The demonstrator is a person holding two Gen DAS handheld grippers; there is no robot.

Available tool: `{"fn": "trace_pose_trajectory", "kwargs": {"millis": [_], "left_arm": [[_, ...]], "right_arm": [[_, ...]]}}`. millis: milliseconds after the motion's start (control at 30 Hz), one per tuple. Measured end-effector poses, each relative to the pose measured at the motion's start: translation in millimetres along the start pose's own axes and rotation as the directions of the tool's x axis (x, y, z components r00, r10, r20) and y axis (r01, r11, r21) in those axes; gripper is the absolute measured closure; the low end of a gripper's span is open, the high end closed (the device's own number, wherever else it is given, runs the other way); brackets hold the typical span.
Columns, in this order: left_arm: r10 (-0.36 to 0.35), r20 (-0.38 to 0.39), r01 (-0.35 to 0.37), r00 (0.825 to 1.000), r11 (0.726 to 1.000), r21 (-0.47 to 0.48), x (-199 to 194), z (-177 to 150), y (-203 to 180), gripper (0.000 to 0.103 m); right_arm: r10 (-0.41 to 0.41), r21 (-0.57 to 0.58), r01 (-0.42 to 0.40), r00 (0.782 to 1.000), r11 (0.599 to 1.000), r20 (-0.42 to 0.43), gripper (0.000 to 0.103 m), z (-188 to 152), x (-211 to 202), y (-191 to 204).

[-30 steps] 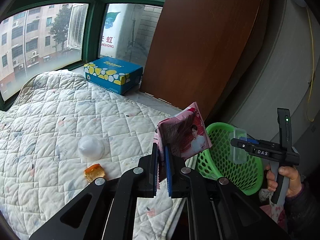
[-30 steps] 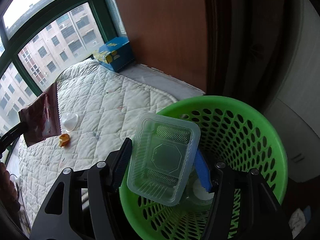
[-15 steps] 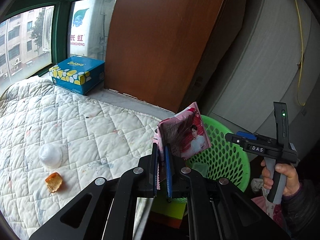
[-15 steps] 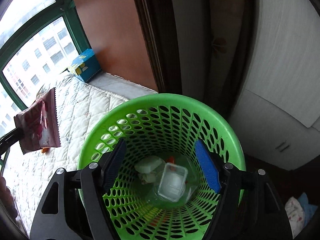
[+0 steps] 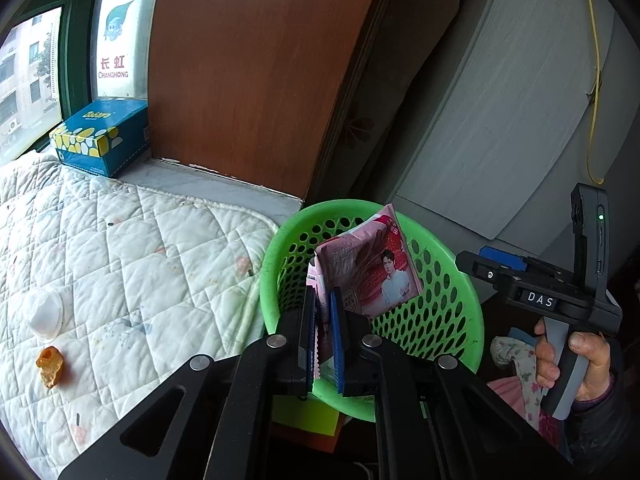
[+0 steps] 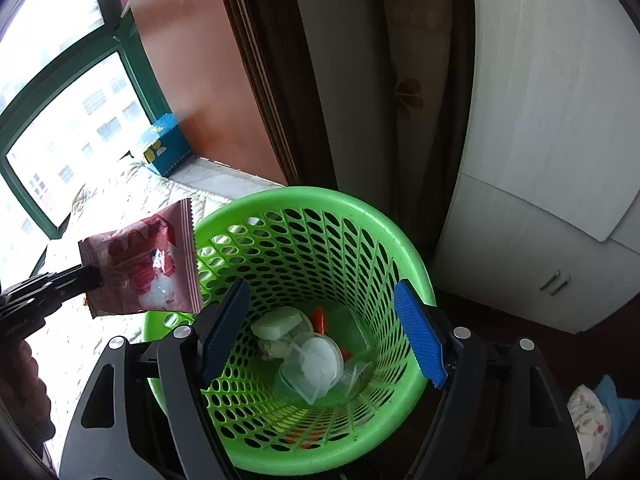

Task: Collect trash
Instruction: 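Drop the tray into the basket with the right tool while the left drops the wrapper, then grasp the bread crust with orange peel with the left tool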

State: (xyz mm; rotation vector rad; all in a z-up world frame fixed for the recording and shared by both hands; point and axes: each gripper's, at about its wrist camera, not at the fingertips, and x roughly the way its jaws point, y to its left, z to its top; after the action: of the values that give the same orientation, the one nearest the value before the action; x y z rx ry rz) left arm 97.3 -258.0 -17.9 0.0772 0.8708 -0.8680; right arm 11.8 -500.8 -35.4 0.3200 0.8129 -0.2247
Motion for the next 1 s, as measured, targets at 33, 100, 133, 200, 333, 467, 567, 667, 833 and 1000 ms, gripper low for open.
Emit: {"fn": "trace_pose_trajectory", "kwargs": {"millis": [33,100,133,200,333,467,567,667,833,1000], "left_arm": [[-0.003,-0.006,0.003,1.000,1.000,0.003,3,0,-3,0.096],[-0.009,-0.018,0.009,1.000,1.000,0.007,9,-1,-8,0.095],[-0.011,-0.024,0.011,1.000,1.000,0.010,11,-1,-11,0.095],[-0.012,-0.032,0.012,0.999,1.000,0.017,16,-2,-16,0.092],[-0.018,-0.043,0.018,0.999,1.000,0.013,23,-1,-21,0.086],[-0.022,-0.048,0.022,0.999,1.000,0.008,24,-3,-23,0.072],[-0.013,-0.042,0.013,0.999,1.000,0.005,21,-4,-21,0.062],[0.003,-0.033,-0.003,0.999,1.000,-0.008,15,-5,-14,0.057],[0.067,-0.010,-0.067,0.998,0.997,-0.024,-1,-7,5,0.050],[0.128,0.010,-0.126,0.992,0.988,-0.088,-23,-13,40,0.045]], "right_arm": [[0.001,0.003,-0.001,1.000,1.000,0.001,0.029,-1,-1,-1],[0.004,0.011,-0.004,1.000,1.000,0.002,0.029,-2,-3,-3],[0.006,0.014,-0.006,1.000,1.000,0.003,0.029,-3,-3,-4],[0.007,0.017,-0.007,1.000,1.000,0.003,0.029,-4,-4,-7],[0.007,0.028,-0.007,1.000,1.000,0.005,0.029,-5,-5,-11],[0.008,0.037,-0.008,1.000,0.999,0.005,0.029,-6,-6,-15],[0.011,0.039,-0.011,1.000,0.999,0.004,0.029,-7,-7,-14],[0.019,0.034,-0.019,1.000,0.999,0.002,0.029,-8,-7,-12],[0.043,0.013,-0.043,0.999,0.999,0.003,0.026,-8,-6,1],[0.075,-0.019,-0.075,0.997,0.997,-0.007,0.026,-5,-1,21]]}}
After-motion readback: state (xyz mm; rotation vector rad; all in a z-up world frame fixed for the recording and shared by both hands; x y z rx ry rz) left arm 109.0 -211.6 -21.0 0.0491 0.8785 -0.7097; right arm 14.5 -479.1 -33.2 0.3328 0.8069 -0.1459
